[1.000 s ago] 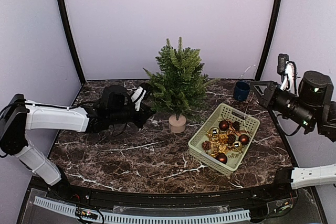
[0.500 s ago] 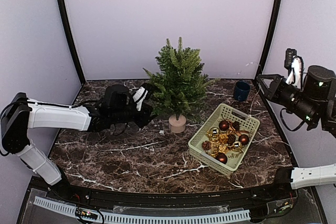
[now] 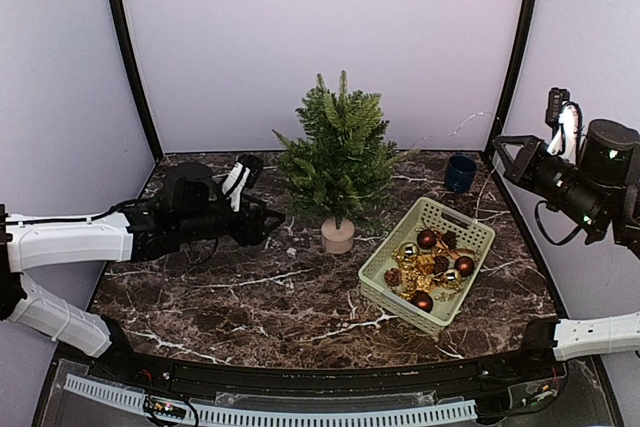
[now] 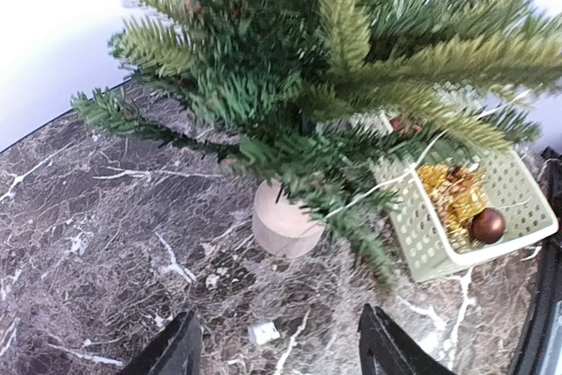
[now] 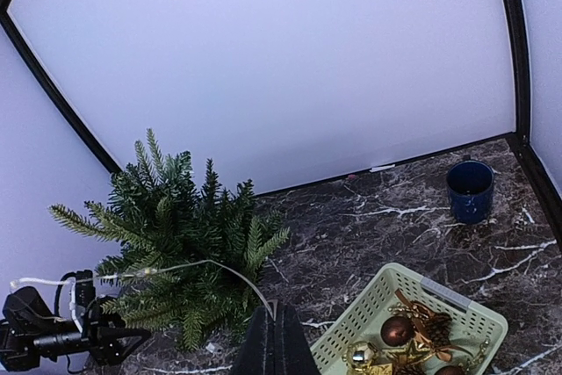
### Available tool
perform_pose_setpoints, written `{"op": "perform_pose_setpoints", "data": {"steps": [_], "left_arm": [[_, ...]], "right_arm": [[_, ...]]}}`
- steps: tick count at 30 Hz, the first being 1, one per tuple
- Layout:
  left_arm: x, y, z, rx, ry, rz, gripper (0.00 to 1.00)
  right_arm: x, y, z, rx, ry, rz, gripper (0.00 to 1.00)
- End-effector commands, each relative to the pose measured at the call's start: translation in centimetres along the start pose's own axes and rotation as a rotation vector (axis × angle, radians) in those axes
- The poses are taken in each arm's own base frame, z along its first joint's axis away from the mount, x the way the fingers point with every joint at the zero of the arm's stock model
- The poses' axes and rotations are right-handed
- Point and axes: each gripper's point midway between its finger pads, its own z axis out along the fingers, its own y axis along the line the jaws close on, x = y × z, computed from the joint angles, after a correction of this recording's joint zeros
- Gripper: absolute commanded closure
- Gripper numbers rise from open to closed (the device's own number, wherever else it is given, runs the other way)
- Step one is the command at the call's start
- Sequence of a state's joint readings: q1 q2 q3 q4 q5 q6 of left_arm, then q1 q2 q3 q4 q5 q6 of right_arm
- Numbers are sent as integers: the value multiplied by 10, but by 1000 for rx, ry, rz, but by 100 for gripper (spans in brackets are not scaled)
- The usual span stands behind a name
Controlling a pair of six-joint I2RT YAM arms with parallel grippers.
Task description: Decorate the small christmas tree
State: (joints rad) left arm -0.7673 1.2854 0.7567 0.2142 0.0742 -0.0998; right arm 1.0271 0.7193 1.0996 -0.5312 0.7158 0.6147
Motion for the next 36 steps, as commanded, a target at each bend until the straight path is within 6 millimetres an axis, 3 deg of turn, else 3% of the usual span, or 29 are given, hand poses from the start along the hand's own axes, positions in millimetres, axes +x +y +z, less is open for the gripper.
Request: {"op": "perform_pose_setpoints", "data": {"steps": [1,4,13,16,19,25,36], "left_arm": [[-18,-15,-13,84,-16,-122,41],[-28,-23,-10,128,-24,-197,47],[-46,-37,1,214,-36,-258,51],[-43,-37,4,214,-25,-263,62],[-40,-36,5,208,-19,-268,79],[-37,-35,3,201,-18,-285,99],[-37,-28,-1,162,-32,-293,100]], "right_arm": [[-16,1,-3,0,-46,39,100],[-14,1,0,7,-44,28,100],[-11,5,6,2,-39,16,100],[-11,5,6,0,-41,18,100],[-11,1,6,13,-46,18,100],[-21,-14,4,109,-62,-20,100],[-28,-41,17,222,-52,-70,100]]}}
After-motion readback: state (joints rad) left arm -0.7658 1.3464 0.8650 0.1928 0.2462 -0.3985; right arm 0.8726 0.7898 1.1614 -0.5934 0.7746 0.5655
